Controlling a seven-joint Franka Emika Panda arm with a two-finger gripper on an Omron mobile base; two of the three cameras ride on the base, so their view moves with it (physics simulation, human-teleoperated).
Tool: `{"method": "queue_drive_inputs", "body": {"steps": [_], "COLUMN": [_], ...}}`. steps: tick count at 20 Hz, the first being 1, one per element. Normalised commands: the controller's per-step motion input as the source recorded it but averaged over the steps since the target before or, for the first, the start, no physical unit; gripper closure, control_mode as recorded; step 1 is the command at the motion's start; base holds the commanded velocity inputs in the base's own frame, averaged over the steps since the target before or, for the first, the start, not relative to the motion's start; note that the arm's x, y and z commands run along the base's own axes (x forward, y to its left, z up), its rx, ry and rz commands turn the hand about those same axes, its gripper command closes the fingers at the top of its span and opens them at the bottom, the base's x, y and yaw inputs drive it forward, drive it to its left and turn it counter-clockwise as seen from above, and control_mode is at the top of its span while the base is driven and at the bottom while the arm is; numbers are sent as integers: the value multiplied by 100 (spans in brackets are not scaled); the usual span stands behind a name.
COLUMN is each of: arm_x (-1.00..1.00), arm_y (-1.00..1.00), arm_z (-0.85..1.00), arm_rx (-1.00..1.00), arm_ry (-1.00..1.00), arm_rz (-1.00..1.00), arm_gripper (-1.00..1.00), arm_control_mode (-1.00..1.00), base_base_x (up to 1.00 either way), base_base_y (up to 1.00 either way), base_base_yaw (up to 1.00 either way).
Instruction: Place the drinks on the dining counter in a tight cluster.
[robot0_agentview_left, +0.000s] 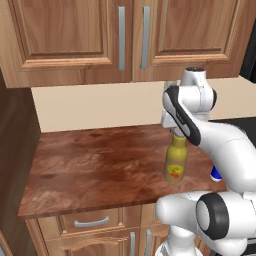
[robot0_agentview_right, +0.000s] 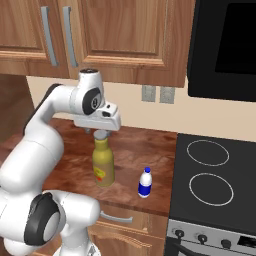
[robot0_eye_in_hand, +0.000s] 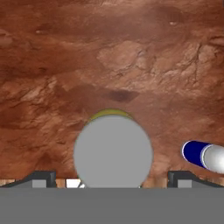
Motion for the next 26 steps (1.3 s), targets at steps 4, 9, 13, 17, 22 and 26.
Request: {"method": "queue_drive_inputs", "body": {"steps": [4,9,13,17,22,26], "arm_x": [19,8,1,-2,-3,-3], "arm_y": [0,0,0,0,0,-5], "arm_z": [-10,-8,-4,-1,-1,-10], "arm_rx": [0,0,0,0,0,0], "arm_ry": [-8,-1,0,0,0,0], "arm_rz": [3,3,1,0,0,0], "arm_gripper": [-100,-100,-100,-100,-100,-100], "arm_control_mode": [-100,-100,-100,-100,-100,-100], "base_base_x": [0,0,0,0,0,0], "base_base_y": [0,0,0,0,0,0], "base_base_yaw": [0,0,0,0,0,0]}}
